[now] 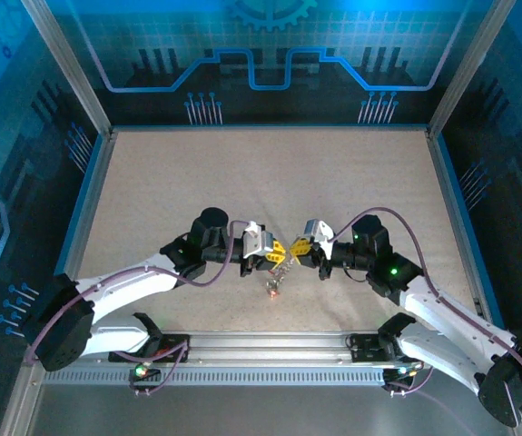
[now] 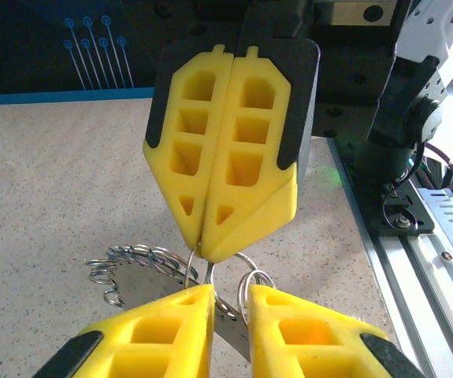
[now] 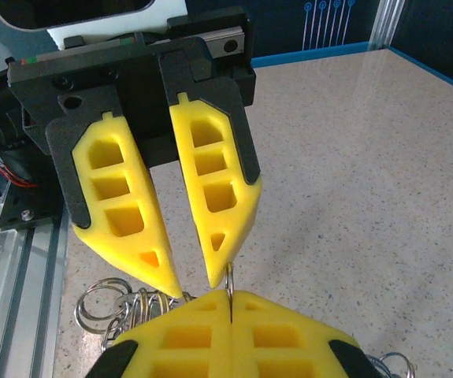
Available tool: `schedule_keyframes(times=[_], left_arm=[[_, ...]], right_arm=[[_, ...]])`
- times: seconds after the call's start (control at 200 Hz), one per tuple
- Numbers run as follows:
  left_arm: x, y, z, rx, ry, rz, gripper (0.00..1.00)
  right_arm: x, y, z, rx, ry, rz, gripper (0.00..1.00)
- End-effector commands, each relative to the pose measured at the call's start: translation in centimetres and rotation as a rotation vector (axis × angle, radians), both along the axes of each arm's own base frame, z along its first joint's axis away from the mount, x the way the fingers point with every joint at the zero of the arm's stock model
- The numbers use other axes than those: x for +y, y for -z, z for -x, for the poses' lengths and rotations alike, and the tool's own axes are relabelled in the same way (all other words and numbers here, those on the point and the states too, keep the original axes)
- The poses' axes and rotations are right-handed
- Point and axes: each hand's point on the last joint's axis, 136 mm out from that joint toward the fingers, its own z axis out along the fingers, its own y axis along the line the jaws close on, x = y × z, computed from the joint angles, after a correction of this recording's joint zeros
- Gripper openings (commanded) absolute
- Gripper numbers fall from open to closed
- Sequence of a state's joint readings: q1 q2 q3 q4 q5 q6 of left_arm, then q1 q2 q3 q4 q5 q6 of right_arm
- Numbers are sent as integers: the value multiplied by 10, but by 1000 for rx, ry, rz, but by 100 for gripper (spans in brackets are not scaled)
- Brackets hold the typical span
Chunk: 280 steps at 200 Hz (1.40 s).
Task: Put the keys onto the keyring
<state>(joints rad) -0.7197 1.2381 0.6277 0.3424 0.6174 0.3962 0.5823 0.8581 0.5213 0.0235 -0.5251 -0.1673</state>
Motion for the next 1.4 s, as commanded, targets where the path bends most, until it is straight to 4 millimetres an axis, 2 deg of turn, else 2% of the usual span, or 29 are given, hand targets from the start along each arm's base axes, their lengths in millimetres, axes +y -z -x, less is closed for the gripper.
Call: schedule_keyframes(times=[0.0,0.305,0.515,0.87,1.056,1.396], left_arm=[[-6,-15,-4,-61,8,20,20],[15,-10,15,-83,47,-83,26],[28,-22,2,-115,-32,-49,28],[9,-9,-9,-48,14,-55,27],[0,-10,-1,-36,72,-44,27],[0,-9,9,8,119,-50,27]], right_arm=[[7,-14,5,-58,-46,-32,0],[5,-11,2,-57,-31,-16,0],[7,-10,4,-54,-41,-17,0],[11,-11,10,-55,-77,-15,0],[11,-9,9,-58,-67,-6,0],[10,-10,9,-62,-65,-5,0]])
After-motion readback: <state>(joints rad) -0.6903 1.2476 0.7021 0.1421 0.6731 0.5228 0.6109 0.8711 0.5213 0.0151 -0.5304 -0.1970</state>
